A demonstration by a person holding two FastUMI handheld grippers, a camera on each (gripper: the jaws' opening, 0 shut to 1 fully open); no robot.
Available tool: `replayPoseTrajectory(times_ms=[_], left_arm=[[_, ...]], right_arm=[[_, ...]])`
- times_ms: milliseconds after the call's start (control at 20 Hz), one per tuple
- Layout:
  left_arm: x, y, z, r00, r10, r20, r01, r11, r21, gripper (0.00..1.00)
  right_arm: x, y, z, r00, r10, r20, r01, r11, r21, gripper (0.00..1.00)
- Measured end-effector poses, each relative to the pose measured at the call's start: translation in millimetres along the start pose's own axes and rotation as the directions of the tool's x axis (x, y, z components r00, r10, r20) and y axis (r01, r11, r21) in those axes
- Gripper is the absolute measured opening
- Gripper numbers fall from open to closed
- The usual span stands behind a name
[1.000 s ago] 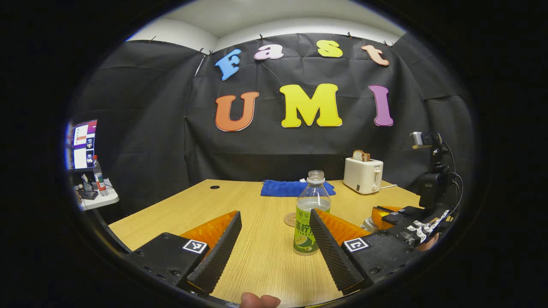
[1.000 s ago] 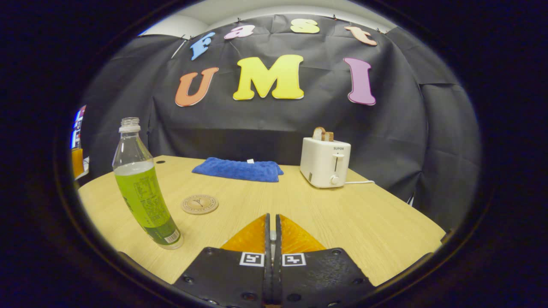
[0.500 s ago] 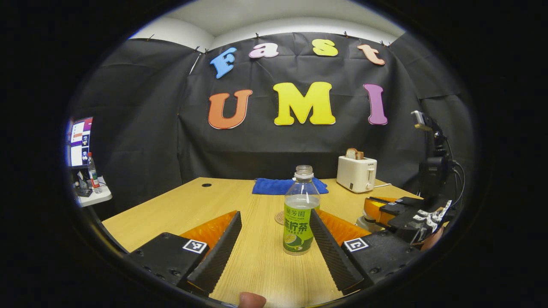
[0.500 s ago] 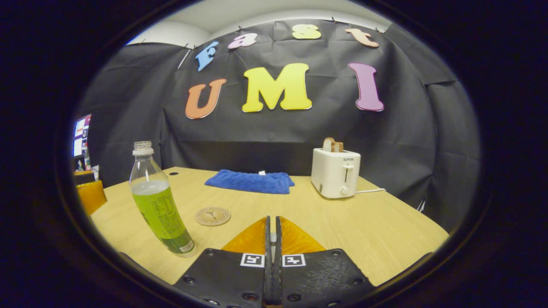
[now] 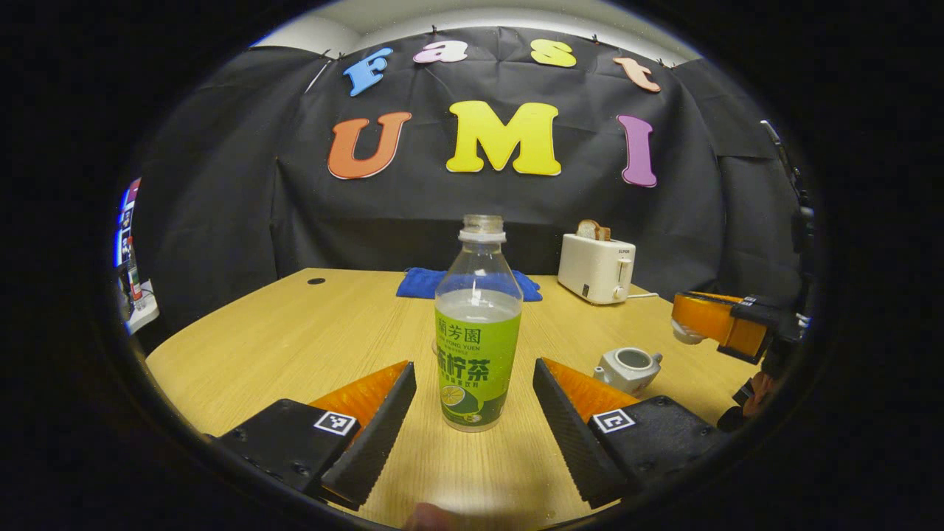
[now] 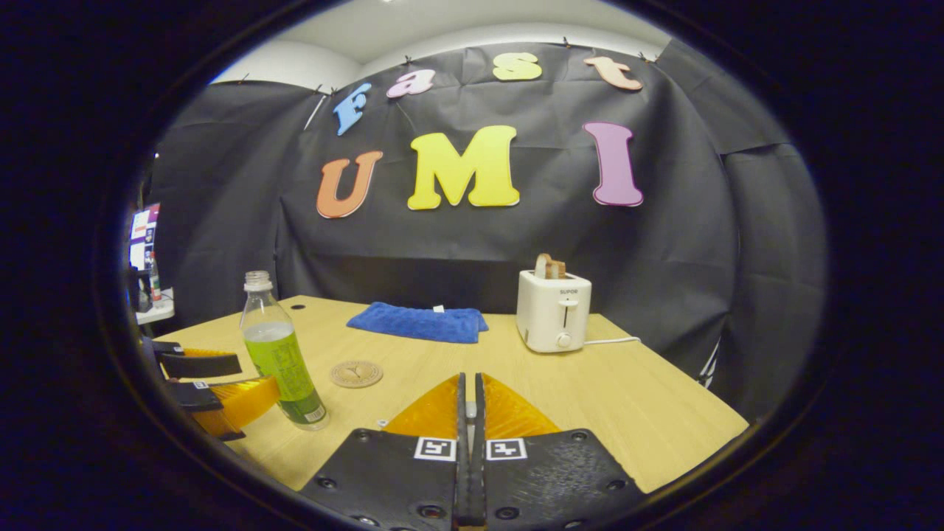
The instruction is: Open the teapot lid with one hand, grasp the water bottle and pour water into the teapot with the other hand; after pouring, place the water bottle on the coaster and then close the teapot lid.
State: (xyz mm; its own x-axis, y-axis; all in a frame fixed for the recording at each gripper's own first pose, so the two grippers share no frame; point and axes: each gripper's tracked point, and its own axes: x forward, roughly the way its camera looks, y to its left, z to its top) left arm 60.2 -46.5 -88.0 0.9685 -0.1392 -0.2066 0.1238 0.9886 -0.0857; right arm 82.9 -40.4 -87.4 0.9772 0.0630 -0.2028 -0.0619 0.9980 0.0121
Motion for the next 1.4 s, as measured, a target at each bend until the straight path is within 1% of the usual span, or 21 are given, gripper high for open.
replayPoseTrajectory(times_ms=[150,300,500,650,700,750,800,900,950,1050,1100,1200,1400], left_arm=[[12,3,-10,1.000,0.019,-0.023,-0.019,1.000,0.005,1.00],[25,9,-16,0.999,0.038,-0.037,-0.039,0.999,-0.020,1.00],[36,11,-23,0.998,0.031,-0.057,-0.032,0.999,-0.019,1.00],[38,8,-22,0.998,0.019,-0.061,-0.020,1.000,-0.011,0.99],[38,8,-23,0.998,0.019,-0.062,-0.019,1.000,-0.002,0.91],[38,8,-22,0.998,0.023,-0.060,-0.022,1.000,0.016,0.88],[38,10,-22,0.997,0.032,-0.065,-0.030,0.999,0.033,0.81],[38,13,-20,0.996,0.049,-0.078,-0.042,0.995,0.089,0.78],[38,15,-17,0.995,0.066,-0.079,-0.055,0.990,0.129,0.79],[33,22,-8,0.991,0.111,-0.081,-0.089,0.967,0.238,0.78],[31,26,-1,0.988,0.133,-0.073,-0.105,0.947,0.304,0.77],[26,31,12,0.984,0.171,-0.051,-0.133,0.894,0.427,0.77],[23,34,22,0.977,0.206,-0.056,-0.130,0.785,0.605,0.77]], right_arm=[[-4,-4,5,1.000,-0.003,0.009,0.003,1.000,-0.006,0.00],[-4,-5,4,1.000,-0.001,0.006,0.001,1.000,0.006,0.00],[-2,-9,2,1.000,0.001,-0.009,-0.001,1.000,0.010,0.00],[-4,-12,5,1.000,0.002,0.002,-0.002,1.000,0.005,0.00],[-4,-12,5,1.000,0.004,0.005,-0.004,1.000,0.006,0.00],[-5,-13,6,1.000,0.009,0.006,-0.009,1.000,0.007,0.00],[-6,-13,6,1.000,0.012,0.009,-0.012,1.000,0.006,0.00],[-6,-17,5,1.000,0.016,0.008,-0.016,1.000,0.010,0.00],[-7,-18,4,1.000,0.019,0.005,-0.019,1.000,0.014,0.00],[-8,-23,1,1.000,0.023,0.001,-0.023,0.999,0.023,0.00],[-9,-26,-1,1.000,0.023,-0.002,-0.023,0.999,0.026,0.00],[-10,-32,-4,1.000,0.021,-0.009,-0.021,0.999,0.028,0.00],[-14,-46,-7,1.000,0.013,-0.013,-0.013,0.999,0.029,0.00]])
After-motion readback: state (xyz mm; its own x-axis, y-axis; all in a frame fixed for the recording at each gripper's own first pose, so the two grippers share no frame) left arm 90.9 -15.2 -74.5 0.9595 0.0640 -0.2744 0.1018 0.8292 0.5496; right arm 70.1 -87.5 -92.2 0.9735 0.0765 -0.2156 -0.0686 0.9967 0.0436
